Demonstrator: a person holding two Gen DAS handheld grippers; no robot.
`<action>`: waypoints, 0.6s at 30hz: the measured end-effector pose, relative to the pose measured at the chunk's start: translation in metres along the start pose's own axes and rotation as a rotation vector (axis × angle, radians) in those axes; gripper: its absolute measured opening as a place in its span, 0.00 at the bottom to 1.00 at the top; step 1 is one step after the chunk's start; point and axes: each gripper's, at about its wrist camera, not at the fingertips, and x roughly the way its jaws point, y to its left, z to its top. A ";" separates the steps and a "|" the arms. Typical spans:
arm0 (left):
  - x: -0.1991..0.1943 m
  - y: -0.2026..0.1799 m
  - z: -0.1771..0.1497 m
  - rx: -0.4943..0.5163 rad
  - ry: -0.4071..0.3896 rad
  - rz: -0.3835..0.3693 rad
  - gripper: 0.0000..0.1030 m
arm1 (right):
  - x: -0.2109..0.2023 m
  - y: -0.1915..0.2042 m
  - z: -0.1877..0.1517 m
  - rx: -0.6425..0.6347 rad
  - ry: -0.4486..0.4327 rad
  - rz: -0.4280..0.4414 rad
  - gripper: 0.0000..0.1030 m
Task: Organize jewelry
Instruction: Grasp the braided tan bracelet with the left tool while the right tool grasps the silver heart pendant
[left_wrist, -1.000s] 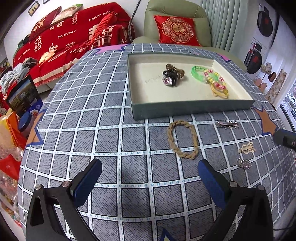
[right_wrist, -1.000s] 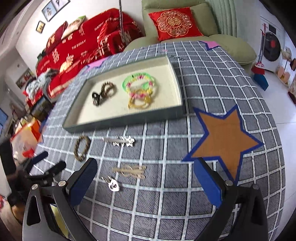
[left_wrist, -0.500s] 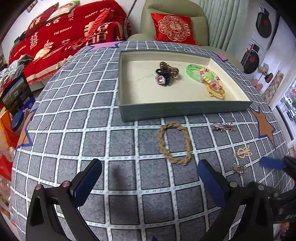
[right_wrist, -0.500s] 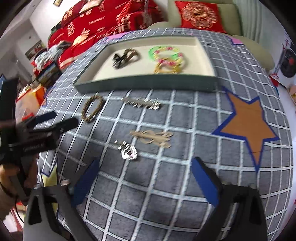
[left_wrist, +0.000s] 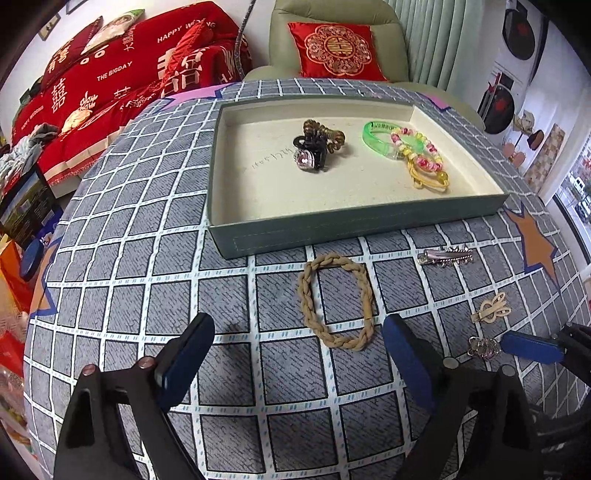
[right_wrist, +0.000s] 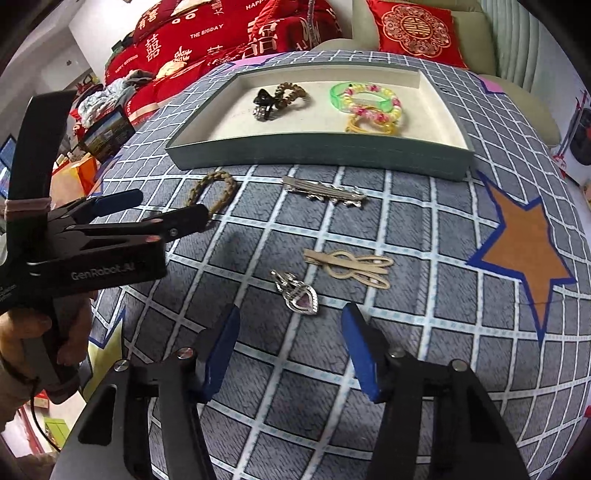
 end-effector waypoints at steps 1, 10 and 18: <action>0.000 0.000 0.000 0.002 0.000 0.001 0.97 | 0.001 0.002 0.001 -0.005 -0.002 0.000 0.58; 0.004 -0.013 -0.002 0.048 0.013 -0.014 0.75 | 0.009 0.021 0.006 -0.105 -0.006 -0.103 0.41; 0.000 -0.022 -0.001 0.081 0.009 -0.042 0.34 | 0.005 0.013 0.005 -0.079 -0.015 -0.110 0.19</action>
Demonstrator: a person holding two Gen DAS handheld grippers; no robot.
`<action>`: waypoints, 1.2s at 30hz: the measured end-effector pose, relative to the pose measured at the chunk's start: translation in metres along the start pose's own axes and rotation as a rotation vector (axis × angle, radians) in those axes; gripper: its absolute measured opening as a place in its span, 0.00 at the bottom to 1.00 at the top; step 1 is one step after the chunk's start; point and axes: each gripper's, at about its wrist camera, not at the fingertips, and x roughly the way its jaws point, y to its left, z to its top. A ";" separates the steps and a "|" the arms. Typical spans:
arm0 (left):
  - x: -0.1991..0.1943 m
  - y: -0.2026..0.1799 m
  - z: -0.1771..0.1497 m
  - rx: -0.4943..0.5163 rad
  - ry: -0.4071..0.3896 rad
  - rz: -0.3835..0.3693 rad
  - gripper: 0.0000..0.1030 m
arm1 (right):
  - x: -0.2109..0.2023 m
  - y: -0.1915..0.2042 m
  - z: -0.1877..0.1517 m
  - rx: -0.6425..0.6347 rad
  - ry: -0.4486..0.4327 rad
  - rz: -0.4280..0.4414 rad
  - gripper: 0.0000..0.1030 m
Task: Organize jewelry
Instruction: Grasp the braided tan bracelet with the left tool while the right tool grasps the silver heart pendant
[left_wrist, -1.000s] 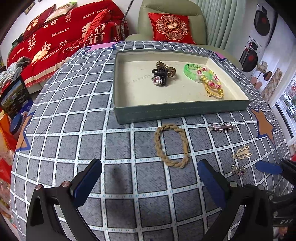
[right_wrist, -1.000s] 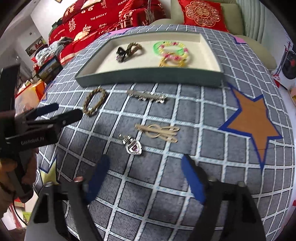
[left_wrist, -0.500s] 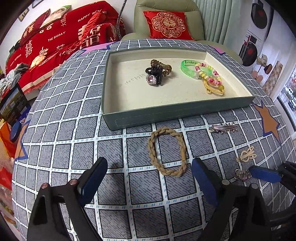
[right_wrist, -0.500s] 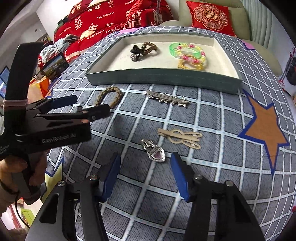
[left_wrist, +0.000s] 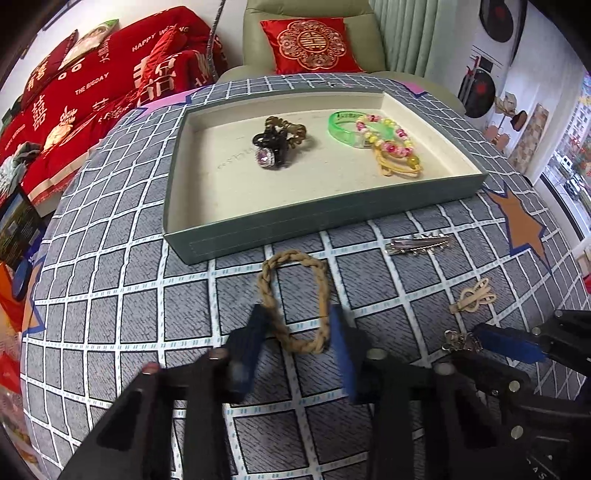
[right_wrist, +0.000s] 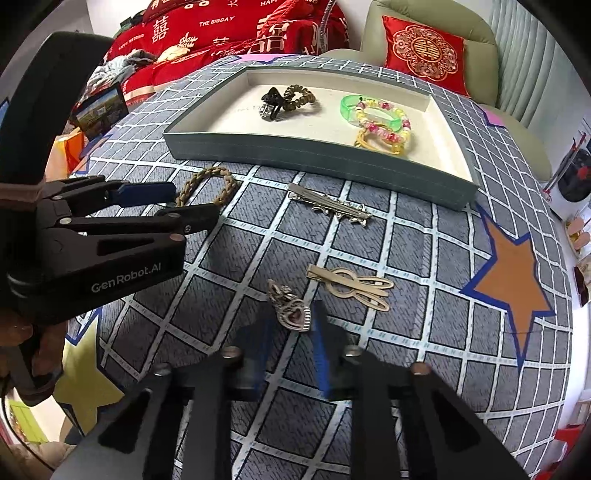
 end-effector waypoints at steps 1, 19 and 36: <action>-0.001 0.000 -0.001 0.003 -0.002 -0.007 0.27 | -0.001 -0.001 -0.001 0.005 -0.002 0.005 0.19; -0.048 0.006 0.000 0.003 -0.088 -0.084 0.21 | -0.039 -0.036 0.007 0.136 -0.079 0.079 0.19; -0.091 0.026 0.078 -0.008 -0.239 -0.068 0.21 | -0.089 -0.093 0.081 0.244 -0.196 0.067 0.19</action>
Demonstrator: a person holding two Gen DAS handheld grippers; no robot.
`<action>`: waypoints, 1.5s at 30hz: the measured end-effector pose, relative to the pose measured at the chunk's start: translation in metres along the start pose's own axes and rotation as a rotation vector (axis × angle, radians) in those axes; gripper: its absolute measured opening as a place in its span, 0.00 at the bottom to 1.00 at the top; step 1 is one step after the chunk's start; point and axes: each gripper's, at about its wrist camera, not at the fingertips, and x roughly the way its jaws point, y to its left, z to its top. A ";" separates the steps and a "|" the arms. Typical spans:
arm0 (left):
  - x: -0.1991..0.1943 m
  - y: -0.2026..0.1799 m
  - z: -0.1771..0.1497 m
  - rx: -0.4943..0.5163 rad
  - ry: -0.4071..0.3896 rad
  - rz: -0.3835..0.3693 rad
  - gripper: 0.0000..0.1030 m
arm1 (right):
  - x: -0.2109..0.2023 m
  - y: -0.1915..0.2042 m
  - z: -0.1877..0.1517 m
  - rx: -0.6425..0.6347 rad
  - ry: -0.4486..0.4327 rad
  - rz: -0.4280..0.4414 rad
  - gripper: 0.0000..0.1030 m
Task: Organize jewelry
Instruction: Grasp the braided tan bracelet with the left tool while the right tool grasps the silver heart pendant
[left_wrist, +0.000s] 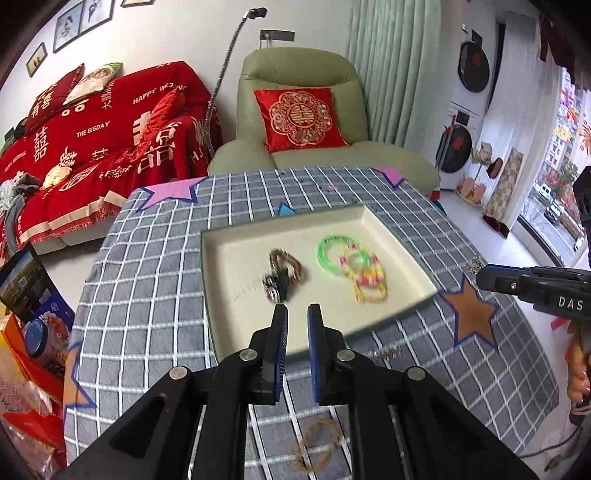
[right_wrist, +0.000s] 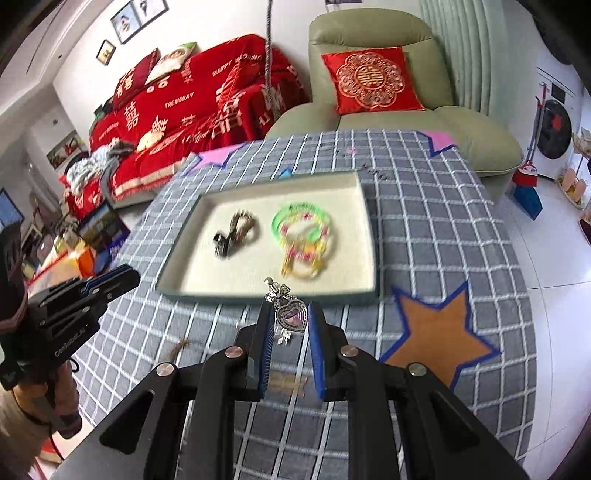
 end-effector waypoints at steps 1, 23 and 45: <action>0.002 0.002 0.005 0.000 -0.004 0.006 0.21 | 0.000 -0.002 0.005 0.007 -0.002 -0.001 0.19; 0.023 -0.017 -0.097 0.033 0.158 0.073 0.25 | 0.033 0.007 -0.025 0.024 0.076 0.049 0.19; 0.055 -0.027 -0.119 0.091 0.285 0.005 0.83 | 0.031 0.001 -0.038 0.053 0.094 0.054 0.19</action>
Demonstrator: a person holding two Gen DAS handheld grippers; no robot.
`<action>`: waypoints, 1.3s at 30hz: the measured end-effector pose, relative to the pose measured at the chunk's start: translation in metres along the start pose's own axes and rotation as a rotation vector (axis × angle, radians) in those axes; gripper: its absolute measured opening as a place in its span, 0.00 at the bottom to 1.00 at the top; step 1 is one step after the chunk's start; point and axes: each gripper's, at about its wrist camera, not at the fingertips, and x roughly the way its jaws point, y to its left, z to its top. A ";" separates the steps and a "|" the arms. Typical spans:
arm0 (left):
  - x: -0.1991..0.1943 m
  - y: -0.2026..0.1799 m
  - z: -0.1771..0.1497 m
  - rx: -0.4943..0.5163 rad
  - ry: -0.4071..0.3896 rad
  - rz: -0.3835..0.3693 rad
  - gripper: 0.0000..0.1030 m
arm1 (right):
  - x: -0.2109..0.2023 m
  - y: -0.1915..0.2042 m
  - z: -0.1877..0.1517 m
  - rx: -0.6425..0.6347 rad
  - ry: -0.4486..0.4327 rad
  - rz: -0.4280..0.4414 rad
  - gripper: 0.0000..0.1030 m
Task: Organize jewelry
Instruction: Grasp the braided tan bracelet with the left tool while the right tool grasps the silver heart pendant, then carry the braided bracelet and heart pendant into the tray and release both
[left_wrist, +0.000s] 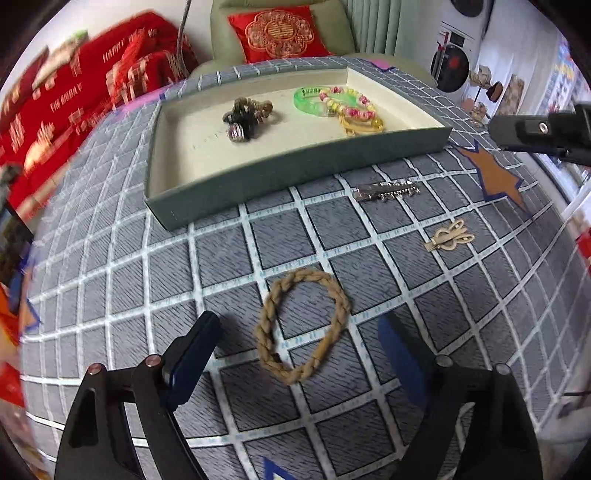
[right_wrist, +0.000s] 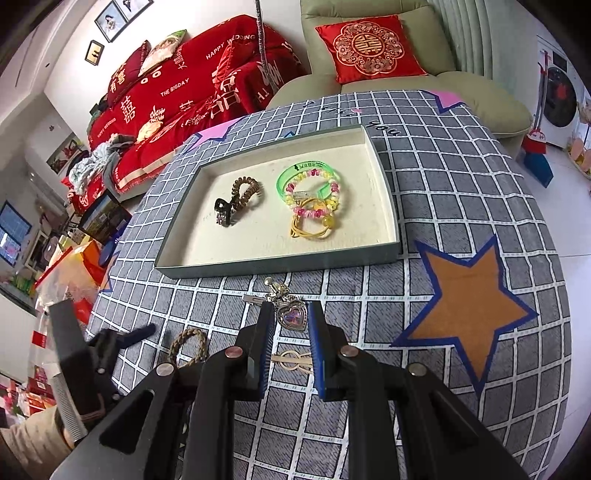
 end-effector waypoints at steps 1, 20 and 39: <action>-0.003 0.000 0.000 0.011 -0.014 -0.008 0.74 | 0.000 0.000 0.000 0.001 -0.001 0.000 0.19; -0.055 0.014 0.043 -0.043 -0.157 -0.100 0.20 | -0.004 -0.003 0.017 0.012 -0.029 0.005 0.19; 0.003 0.045 0.134 -0.125 -0.181 0.002 0.20 | 0.048 -0.009 0.083 0.039 -0.020 -0.031 0.19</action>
